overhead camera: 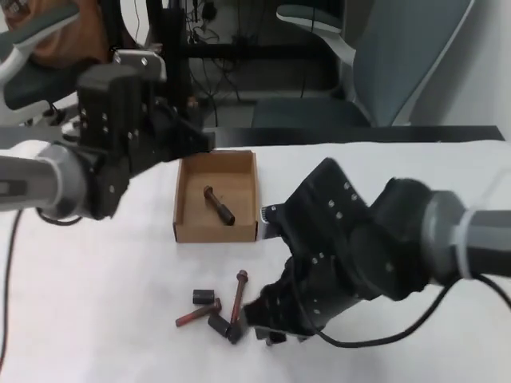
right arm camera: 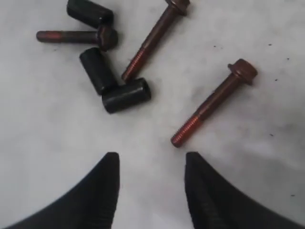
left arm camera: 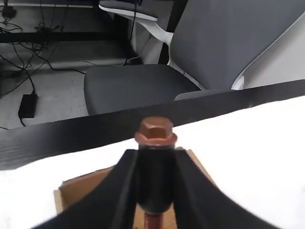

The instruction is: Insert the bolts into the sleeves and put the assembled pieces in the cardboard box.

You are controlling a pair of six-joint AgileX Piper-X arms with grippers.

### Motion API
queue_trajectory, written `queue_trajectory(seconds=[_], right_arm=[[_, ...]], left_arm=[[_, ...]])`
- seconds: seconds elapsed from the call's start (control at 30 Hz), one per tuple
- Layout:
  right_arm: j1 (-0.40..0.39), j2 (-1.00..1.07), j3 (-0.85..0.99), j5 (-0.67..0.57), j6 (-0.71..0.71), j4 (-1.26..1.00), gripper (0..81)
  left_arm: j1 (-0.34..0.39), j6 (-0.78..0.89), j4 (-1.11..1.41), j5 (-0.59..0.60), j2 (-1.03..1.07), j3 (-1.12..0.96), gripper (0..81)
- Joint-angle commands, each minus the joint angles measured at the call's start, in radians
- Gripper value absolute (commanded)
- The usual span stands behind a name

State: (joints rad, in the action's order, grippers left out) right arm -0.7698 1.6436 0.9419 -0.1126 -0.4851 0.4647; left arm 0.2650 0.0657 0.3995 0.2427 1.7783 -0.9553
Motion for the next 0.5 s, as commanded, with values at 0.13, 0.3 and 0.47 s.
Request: queue_trajectory(seconds=[0.13,0.3,0.47], right_arm=[[-0.022,0.072,0.017,-0.006,-0.382,-0.164,41.4],[-0.021,0.109,0.029,0.002,-0.488,-0.178,41.4],[-0.021,0.181,0.083,-0.008,-0.510,-0.162,41.4]], left_arm=[[0.015,-0.017,0.077,0.014,0.131,-0.074,1.8],[0.015,-0.106,0.094,0.117,0.167,-0.088,29.4],[0.013,-0.097,0.218,0.118,0.161,-0.088,70.0]])
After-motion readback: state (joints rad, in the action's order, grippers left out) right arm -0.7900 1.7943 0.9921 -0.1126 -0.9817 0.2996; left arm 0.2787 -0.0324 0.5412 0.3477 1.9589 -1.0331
